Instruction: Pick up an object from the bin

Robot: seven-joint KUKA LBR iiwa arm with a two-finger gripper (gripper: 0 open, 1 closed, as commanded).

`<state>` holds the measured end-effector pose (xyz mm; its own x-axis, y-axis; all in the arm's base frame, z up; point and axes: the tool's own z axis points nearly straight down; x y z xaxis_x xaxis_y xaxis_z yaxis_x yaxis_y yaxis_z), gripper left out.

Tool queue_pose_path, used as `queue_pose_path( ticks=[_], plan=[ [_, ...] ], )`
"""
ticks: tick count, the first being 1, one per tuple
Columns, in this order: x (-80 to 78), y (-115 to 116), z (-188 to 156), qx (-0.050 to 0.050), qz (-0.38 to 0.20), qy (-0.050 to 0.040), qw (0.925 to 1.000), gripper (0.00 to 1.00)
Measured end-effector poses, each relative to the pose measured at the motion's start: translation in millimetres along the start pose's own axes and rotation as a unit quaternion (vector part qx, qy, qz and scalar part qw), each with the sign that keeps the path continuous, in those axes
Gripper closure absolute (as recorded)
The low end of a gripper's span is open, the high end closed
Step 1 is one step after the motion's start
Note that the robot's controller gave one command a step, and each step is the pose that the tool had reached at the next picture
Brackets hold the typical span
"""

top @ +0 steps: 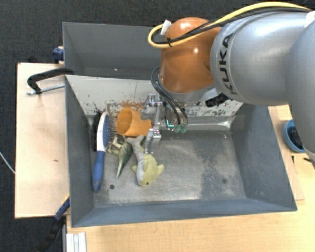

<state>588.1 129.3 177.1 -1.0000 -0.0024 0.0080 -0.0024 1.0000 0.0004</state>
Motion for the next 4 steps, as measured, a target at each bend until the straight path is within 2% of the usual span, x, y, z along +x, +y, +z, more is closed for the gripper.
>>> queue_pose_path(
  ticks=[1,2,3,4],
  plan=[
    [57.5,-8,105,-0.002,-0.03,-0.0076,0.9995,0.0],
    [68.0,-31,76,-0.001,0.027,-0.0062,0.9996,0.0],
    [69.7,-13,77,-0.001,-0.067,-0.0063,0.9977,0.0],
    [75.8,-11,106,-0.001,0.014,-0.006,0.9999,0.0]
  ],
)
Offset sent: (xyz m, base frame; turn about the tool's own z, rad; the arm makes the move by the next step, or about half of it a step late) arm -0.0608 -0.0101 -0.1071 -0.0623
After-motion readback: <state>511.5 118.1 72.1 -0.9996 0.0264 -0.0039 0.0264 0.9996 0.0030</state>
